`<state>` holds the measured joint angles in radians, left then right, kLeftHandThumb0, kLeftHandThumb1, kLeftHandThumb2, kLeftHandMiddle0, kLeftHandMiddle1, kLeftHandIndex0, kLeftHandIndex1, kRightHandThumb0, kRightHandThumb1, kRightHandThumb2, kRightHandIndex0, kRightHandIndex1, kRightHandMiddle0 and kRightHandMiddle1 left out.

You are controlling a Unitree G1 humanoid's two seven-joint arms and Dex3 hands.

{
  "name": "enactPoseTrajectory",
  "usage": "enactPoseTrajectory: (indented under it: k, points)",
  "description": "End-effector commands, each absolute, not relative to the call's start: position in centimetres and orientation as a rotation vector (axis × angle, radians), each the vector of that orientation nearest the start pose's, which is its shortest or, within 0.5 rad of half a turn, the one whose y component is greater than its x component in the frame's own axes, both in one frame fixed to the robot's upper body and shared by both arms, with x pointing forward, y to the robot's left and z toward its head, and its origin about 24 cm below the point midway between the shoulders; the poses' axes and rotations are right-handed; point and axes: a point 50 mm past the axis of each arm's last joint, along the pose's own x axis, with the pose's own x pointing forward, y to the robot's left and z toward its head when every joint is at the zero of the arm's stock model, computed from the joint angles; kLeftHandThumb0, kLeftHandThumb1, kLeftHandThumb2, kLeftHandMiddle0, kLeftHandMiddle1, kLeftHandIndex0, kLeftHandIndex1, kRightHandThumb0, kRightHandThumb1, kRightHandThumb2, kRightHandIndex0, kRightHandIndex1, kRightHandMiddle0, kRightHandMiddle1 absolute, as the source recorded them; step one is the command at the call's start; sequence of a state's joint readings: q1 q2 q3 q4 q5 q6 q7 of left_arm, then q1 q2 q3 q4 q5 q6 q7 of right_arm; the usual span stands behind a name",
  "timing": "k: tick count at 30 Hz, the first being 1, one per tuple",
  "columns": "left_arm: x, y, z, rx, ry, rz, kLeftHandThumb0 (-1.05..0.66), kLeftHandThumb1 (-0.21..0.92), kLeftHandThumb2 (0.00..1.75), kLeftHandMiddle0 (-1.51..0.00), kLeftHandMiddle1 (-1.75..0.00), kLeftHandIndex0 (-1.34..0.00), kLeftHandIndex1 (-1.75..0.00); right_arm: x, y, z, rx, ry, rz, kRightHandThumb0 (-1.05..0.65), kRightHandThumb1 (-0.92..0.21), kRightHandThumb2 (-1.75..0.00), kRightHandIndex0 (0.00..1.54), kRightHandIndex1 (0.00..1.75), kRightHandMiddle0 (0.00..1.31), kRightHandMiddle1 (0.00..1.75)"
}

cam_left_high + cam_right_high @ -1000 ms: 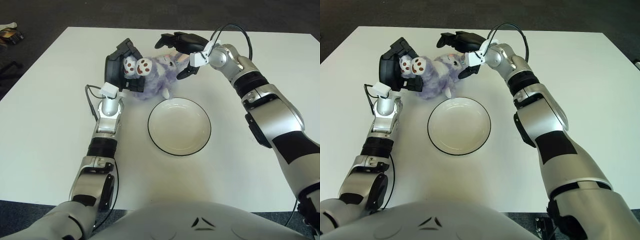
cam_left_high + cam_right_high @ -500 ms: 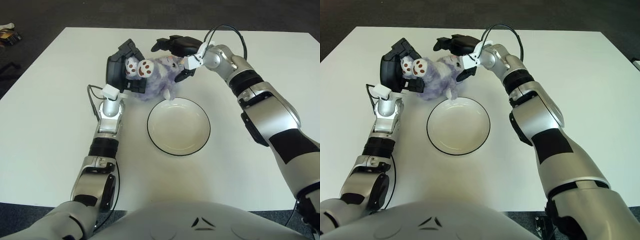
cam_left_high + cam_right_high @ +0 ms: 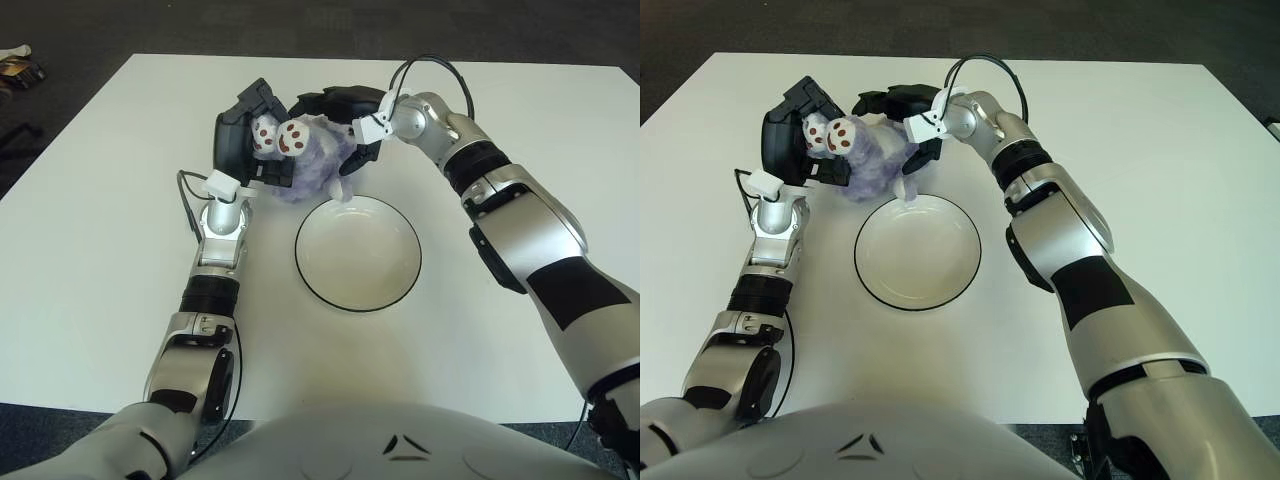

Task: Put the doll into the plate.

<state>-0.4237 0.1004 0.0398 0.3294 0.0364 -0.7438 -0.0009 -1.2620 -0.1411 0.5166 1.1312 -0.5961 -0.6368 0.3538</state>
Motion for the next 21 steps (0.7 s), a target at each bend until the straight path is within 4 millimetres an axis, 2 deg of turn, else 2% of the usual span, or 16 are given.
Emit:
enactPoseTrajectory:
  k: [1, 4, 8, 12, 14, 21]
  points:
    - [30.2, 14.3, 15.2, 0.117, -0.854, -0.083, 0.58, 0.07, 1.61, -0.82, -1.75, -1.06, -1.75, 37.8, 0.4, 19.7, -1.397, -0.57, 1.009, -0.45, -0.15, -1.07, 0.0, 0.61, 0.0, 0.62]
    - [30.2, 14.1, 15.1, 0.119, -0.85, -0.085, 0.58, 0.07, 1.62, -0.82, -1.75, -1.06, -1.75, 37.7, 0.5, 19.7, -1.436, -0.572, 1.017, -0.47, -0.15, -1.07, 0.02, 0.65, 0.0, 0.66]
    - [30.2, 14.1, 15.1, 0.13, -0.845, -0.081, 0.59, 0.06, 1.63, -0.83, -1.75, -1.07, -1.75, 37.5, 1.1, 19.5, -1.471, -0.579, 1.033, -0.39, -0.1, -1.13, 0.07, 0.79, 0.0, 0.83]
    - [30.2, 14.0, 15.1, 0.142, -0.848, -0.075, 0.59, 0.06, 1.63, -0.83, -1.75, -1.06, -1.75, 37.3, 1.7, 18.8, -1.501, -0.57, 1.045, -0.37, -0.07, -1.15, 0.11, 0.88, 0.0, 0.98]
    - [30.2, 13.9, 15.1, 0.144, -0.846, -0.077, 0.59, 0.05, 1.64, -0.83, -1.75, -1.06, -1.75, 37.4, 1.7, 18.6, -1.535, -0.56, 1.041, -0.39, -0.08, -1.15, 0.12, 0.9, 0.0, 1.0]
    - [30.1, 13.8, 15.1, 0.141, -0.834, -0.087, 0.59, 0.05, 1.64, -0.83, -1.75, -1.07, -1.75, 37.5, 1.8, 18.0, -1.607, -0.539, 1.031, -0.51, -0.19, -1.05, 0.19, 0.98, 0.0, 0.93]
